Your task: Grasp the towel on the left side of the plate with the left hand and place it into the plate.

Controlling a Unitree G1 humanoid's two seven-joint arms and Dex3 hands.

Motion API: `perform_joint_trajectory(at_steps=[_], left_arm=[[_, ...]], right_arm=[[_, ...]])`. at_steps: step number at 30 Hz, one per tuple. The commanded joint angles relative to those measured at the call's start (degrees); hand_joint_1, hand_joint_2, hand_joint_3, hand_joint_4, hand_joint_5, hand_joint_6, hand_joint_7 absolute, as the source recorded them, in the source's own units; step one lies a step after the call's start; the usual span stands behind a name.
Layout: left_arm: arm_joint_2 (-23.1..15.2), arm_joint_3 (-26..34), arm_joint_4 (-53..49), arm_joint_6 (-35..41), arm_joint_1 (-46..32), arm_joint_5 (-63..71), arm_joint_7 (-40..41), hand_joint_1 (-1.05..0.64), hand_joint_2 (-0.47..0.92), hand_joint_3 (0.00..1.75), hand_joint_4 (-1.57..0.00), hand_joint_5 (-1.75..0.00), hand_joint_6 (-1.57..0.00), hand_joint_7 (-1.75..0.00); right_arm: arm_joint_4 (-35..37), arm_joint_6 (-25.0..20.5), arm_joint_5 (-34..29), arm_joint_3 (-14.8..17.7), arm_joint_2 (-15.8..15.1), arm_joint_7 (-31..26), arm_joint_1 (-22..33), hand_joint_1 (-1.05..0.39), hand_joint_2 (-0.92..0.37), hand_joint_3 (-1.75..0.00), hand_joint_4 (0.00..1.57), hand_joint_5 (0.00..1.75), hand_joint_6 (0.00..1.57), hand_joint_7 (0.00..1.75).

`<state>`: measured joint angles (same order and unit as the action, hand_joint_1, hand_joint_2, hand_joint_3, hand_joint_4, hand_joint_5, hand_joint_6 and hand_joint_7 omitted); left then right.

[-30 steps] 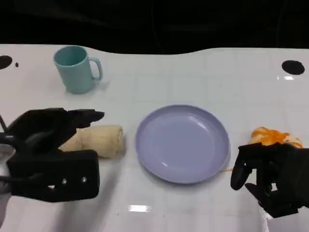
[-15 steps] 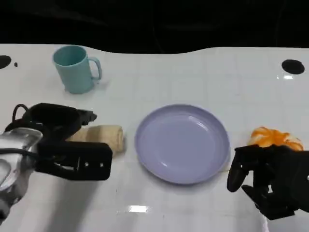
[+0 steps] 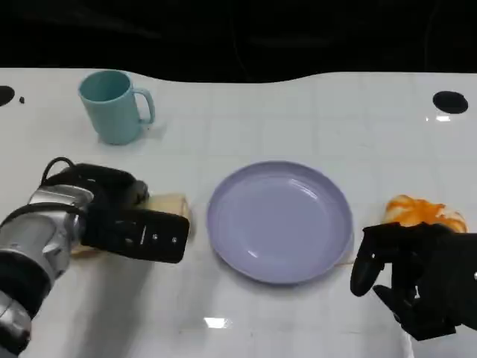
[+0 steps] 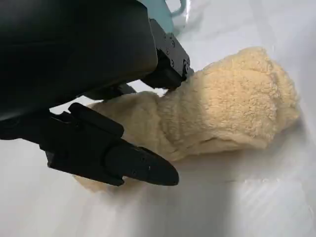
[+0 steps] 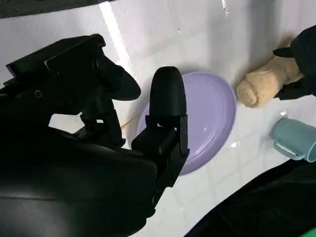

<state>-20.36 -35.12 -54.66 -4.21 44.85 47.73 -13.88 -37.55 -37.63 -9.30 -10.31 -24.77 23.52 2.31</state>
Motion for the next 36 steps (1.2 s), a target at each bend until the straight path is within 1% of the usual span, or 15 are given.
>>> perform_joint_trajectory(at_steps=[1, 3, 4, 6, 10, 12, 16, 18, 22, 23, 25, 32, 33, 34, 36], left_arm=[[0.2, -0.4, -4.0, -2.2, -0.2, -0.1, 6.1, -0.38, 0.92, 0.19, -0.85, -0.33, -0.91, -0.2], [0.3, 0.5, -4.9, -3.1, -0.8, -1.0, 10.6, -0.3, 0.92, 0.19, -0.81, -0.96, -1.0, -0.29], [0.4, 0.7, -5.3, -3.0, -1.1, -1.1, 12.8, -0.26, 0.92, 0.21, -0.81, -1.27, -1.01, -0.46], [0.2, 0.5, -5.7, -3.1, -1.6, -0.7, 16.9, -0.22, 0.92, 0.22, -0.84, -1.64, -0.85, -1.06], [-0.9, 1.5, -5.0, -4.2, -2.9, -1.6, 22.7, -0.21, 0.92, 0.25, -0.84, -1.74, -0.65, -1.62], [-1.5, 2.1, -4.3, -4.7, -3.5, -2.0, 25.0, -0.21, 0.92, 0.28, -0.85, -1.75, -0.6, -1.71], [-1.8, 4.4, -2.0, -5.0, -4.5, -3.4, 27.8, -0.19, 0.91, 0.29, -0.86, -1.75, -0.59, -1.65], [-2.0, 5.0, -0.5, -5.3, -4.8, -3.7, 29.2, -0.23, 0.92, 0.3, -0.86, -1.75, -0.7, -1.26], [-1.5, 6.7, 2.4, -4.1, -5.0, -4.9, 29.0, -0.24, 0.92, 0.29, -0.81, -1.75, -0.63, -1.35], [-1.4, 7.1, 3.1, -4.0, -5.1, -5.2, 28.8, -0.23, 0.92, 0.29, -0.82, -1.75, -0.56, -1.58], [-1.2, 7.7, 5.5, -4.0, -5.3, -5.8, 27.9, -0.22, 0.92, 0.29, -0.83, -1.75, -0.53, -1.7], [0.5, 8.6, 17.3, -3.1, -6.7, -7.4, 23.1, -0.23, 0.7, 0.65, -0.84, -1.75, -0.57, -1.75], [1.2, 8.7, 19.8, -2.2, -6.9, -7.7, 21.5, -0.23, 0.69, 0.66, -0.85, -1.75, -0.59, -1.66], [1.7, 8.7, 21.7, -1.4, -7.2, -7.8, 20.2, -0.22, 0.68, 0.63, -0.87, -1.75, -0.69, -1.32], [2.9, 8.6, 25.2, 0.2, -7.6, -8.1, 18.0, -0.22, 0.68, 0.61, -0.88, -1.75, -0.73, -1.26]], right_arm=[[-0.7, 0.2, 0.5, 0.5, -0.1, -0.2, 0.4, 0.01, -0.58, -1.06, 0.72, 1.71, 0.7, 1.41], [-0.7, 0.0, 0.5, 0.6, -0.1, -0.1, 0.3, 0.0, -0.57, -1.07, 0.72, 1.71, 0.7, 1.41], [-0.7, -0.1, 0.6, 0.6, -0.1, -0.1, 0.3, 0.0, -0.57, -1.07, 0.71, 1.71, 0.7, 1.42], [-0.7, -0.3, 0.5, 0.6, -0.2, -0.1, 0.2, 0.0, -0.57, -1.08, 0.71, 1.71, 0.69, 1.42], [-0.5, -0.1, 0.5, 0.4, 0.1, -0.3, 0.1, 0.01, -0.57, -1.07, 0.71, 1.71, 0.69, 1.42], [-0.5, -0.3, 0.5, 0.3, 0.2, -0.3, 0.0, 0.0, -0.57, -1.07, 0.71, 1.71, 0.69, 1.42], [-0.4, -0.3, 0.3, 0.1, 0.2, -0.3, -0.1, 0.0, -0.56, -1.08, 0.72, 1.72, 0.7, 1.41], [-0.3, -0.3, 0.3, 0.1, 0.3, -0.4, 0.0, 0.0, -0.56, -1.09, 0.72, 1.72, 0.7, 1.41], [-0.1, -0.5, 0.4, 0.3, 0.4, -0.4, 0.0, -0.01, -0.56, -1.09, 0.71, 1.71, 0.7, 1.41], [-0.1, -0.4, 0.4, 0.3, 0.4, -0.4, 0.1, -0.01, -0.56, -1.09, 0.71, 1.71, 0.7, 1.41], [-0.1, -0.1, 0.4, 0.3, 0.3, -0.3, 0.2, -0.01, -0.56, -1.09, 0.72, 1.71, 0.7, 1.41], [-0.4, -0.8, 0.8, 0.7, 0.0, 0.2, 0.2, 0.01, -0.58, -1.06, 0.69, 1.69, 0.68, 1.41], [-0.4, -0.8, 0.8, 0.7, 0.0, 0.2, 0.2, 0.01, -0.58, -1.06, 0.69, 1.69, 0.68, 1.42], [-0.5, -0.8, 0.7, 0.7, -0.1, 0.2, 0.3, 0.01, -0.58, -1.05, 0.7, 1.69, 0.68, 1.42], [-0.6, -0.8, 0.8, 0.7, -0.2, 0.3, 0.4, 0.01, -0.59, -1.05, 0.7, 1.69, 0.68, 1.42]])
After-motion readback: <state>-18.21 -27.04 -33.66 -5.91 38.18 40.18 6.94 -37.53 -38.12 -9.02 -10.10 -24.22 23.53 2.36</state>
